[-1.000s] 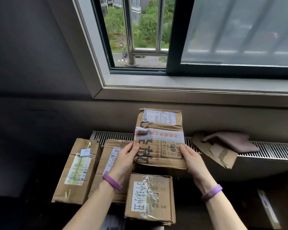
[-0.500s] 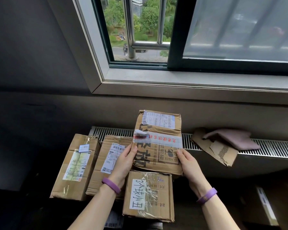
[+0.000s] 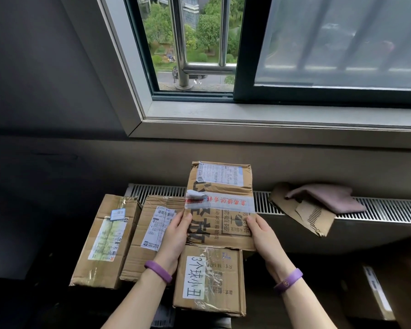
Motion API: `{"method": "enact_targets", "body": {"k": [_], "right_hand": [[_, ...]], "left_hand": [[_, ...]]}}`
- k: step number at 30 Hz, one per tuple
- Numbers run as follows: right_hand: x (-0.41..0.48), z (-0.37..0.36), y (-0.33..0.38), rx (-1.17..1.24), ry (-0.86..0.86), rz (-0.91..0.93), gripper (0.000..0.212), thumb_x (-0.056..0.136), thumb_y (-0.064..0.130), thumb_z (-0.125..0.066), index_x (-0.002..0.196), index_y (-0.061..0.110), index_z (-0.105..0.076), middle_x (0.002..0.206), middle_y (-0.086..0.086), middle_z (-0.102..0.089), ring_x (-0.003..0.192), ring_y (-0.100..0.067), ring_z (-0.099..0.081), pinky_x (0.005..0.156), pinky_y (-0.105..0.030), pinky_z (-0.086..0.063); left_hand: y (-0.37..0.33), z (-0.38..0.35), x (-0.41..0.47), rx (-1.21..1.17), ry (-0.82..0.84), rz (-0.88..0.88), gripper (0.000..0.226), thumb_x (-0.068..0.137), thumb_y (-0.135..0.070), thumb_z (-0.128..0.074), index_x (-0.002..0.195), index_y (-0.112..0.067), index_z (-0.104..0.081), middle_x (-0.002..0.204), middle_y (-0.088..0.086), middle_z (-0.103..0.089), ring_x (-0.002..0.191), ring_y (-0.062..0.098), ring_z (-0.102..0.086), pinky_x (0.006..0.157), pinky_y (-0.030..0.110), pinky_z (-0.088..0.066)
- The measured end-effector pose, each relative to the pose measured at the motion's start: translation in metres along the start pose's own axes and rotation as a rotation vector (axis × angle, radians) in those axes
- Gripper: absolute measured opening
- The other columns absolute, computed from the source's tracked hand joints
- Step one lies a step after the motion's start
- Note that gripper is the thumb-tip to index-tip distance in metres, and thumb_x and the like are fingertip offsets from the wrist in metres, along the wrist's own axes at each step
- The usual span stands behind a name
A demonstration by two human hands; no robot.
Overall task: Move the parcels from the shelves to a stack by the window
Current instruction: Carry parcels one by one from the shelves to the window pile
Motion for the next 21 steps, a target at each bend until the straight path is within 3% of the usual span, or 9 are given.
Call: {"method": "enact_targets", "body": {"k": [5, 8, 12, 14, 16, 18, 20, 21], "right_hand": [[-0.001, -0.002, 0.002, -0.019, 0.025, -0.019, 0.028, 0.103, 0.034, -0.049, 0.128, 0.028, -0.060, 0.117, 0.012, -0.073, 0.103, 0.001, -0.068, 0.081, -0.017, -0.051], [-0.002, -0.002, 0.004, -0.019, 0.022, -0.012, 0.035, 0.101, 0.033, -0.053, 0.135, 0.026, -0.054, 0.120, 0.009, -0.071, 0.107, -0.006, -0.068, 0.089, -0.025, -0.054], [-0.007, 0.000, 0.016, -0.008, -0.016, -0.016, 0.056, 0.099, 0.037, -0.056, 0.150, 0.022, -0.039, 0.135, 0.002, -0.062, 0.116, -0.015, -0.065, 0.104, -0.042, -0.050], [-0.009, 0.001, 0.028, -0.025, -0.031, -0.008, 0.060, 0.099, 0.038, -0.056, 0.152, 0.020, -0.034, 0.140, 0.000, -0.058, 0.120, -0.017, -0.063, 0.106, -0.044, -0.048], [-0.009, 0.000, 0.040, -0.038, -0.018, 0.027, 0.043, 0.100, 0.034, -0.056, 0.140, 0.022, -0.049, 0.130, 0.005, -0.065, 0.111, -0.009, -0.067, 0.099, -0.034, -0.053], [-0.009, 0.000, 0.056, -0.066, -0.039, 0.097, 0.011, 0.100, 0.027, -0.056, 0.107, 0.035, -0.059, 0.097, 0.028, -0.069, 0.087, 0.017, -0.065, 0.073, -0.005, -0.050], [-0.012, 0.000, 0.078, -0.101, -0.085, 0.165, 0.020, 0.099, 0.021, -0.058, 0.092, 0.040, -0.054, 0.080, 0.041, -0.060, 0.078, 0.026, -0.059, 0.061, 0.002, -0.044], [-0.011, -0.002, 0.087, -0.114, -0.084, 0.193, 0.019, 0.099, 0.022, -0.058, 0.098, 0.041, -0.055, 0.089, 0.037, -0.064, 0.086, 0.019, -0.063, 0.069, -0.003, -0.049]], "left_hand": [[-0.003, -0.001, 0.001, 0.003, 0.005, 0.001, 0.025, 0.102, -0.025, -0.048, 0.119, -0.017, -0.065, 0.104, 0.003, -0.076, 0.099, 0.020, -0.071, 0.080, 0.032, -0.056], [-0.004, 0.001, 0.001, 0.010, 0.004, 0.015, 0.027, 0.102, -0.027, -0.049, 0.122, -0.016, -0.063, 0.105, 0.004, -0.076, 0.100, 0.020, -0.071, 0.085, 0.036, -0.056], [-0.008, 0.005, 0.001, 0.034, -0.026, 0.003, 0.014, 0.101, -0.032, -0.049, 0.103, -0.030, -0.062, 0.085, -0.018, -0.075, 0.080, -0.005, -0.069, 0.065, 0.017, -0.050], [-0.016, 0.006, -0.004, 0.055, -0.035, -0.016, 0.023, 0.100, -0.035, -0.050, 0.120, -0.028, -0.059, 0.104, -0.012, -0.074, 0.098, 0.002, -0.066, 0.075, 0.021, -0.048], [-0.027, 0.007, -0.008, 0.056, -0.051, -0.038, 0.046, 0.099, -0.037, -0.051, 0.142, -0.020, -0.047, 0.132, 0.000, -0.060, 0.120, 0.015, -0.055, 0.094, 0.032, -0.046], [-0.040, 0.012, -0.014, 0.076, -0.078, -0.077, 0.052, 0.099, -0.039, -0.050, 0.147, -0.021, -0.041, 0.145, 0.000, -0.048, 0.131, 0.019, -0.045, 0.108, 0.039, -0.038], [-0.051, 0.019, -0.022, 0.078, -0.094, -0.121, 0.052, 0.099, -0.041, -0.050, 0.147, -0.024, -0.040, 0.150, -0.004, -0.043, 0.134, 0.017, -0.041, 0.106, 0.035, -0.036], [-0.057, 0.023, -0.026, 0.078, -0.103, -0.147, 0.053, 0.099, -0.042, -0.050, 0.148, -0.025, -0.040, 0.150, -0.005, -0.042, 0.132, 0.014, -0.041, 0.101, 0.032, -0.036]]}}
Point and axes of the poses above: each hand's wrist, its own x-axis towards the middle knuckle, its own z-axis out of the back of the hand, y = z × x, the point moved 6 cm from there along x, towards the middle knuckle
